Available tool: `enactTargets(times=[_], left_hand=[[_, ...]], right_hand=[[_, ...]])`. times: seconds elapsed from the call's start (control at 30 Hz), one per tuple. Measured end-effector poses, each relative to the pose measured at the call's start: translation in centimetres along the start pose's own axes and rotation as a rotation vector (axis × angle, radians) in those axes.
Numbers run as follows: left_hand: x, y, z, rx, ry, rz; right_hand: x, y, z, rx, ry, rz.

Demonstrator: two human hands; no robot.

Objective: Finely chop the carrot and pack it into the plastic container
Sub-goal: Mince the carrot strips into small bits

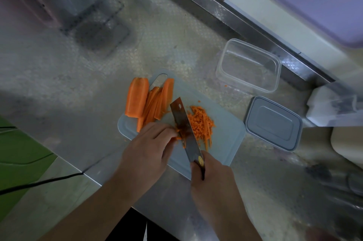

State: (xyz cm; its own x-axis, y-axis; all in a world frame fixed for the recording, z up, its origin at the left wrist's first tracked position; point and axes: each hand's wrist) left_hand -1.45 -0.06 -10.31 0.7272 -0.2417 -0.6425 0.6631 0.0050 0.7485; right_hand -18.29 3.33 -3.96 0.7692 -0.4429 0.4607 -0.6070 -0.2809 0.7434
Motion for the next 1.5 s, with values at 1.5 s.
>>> enactTargets(times=[1.5], left_hand=[[0.8,0.0,-0.6,-0.097,0.007,-0.032]], right_hand=[[1.7,-0.1,-1.6,0.035,-0.007,-0.135]])
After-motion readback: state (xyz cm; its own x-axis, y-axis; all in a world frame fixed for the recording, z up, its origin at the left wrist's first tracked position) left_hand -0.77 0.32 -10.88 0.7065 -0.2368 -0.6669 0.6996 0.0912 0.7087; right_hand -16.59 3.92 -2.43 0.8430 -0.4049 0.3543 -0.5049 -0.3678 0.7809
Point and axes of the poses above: each hand's wrist, its own z-axis towards the middle knuckle, its own y-axis out of the back of the hand, x = y × z, and after that the axes turned 7 degrees about -x, right-handed
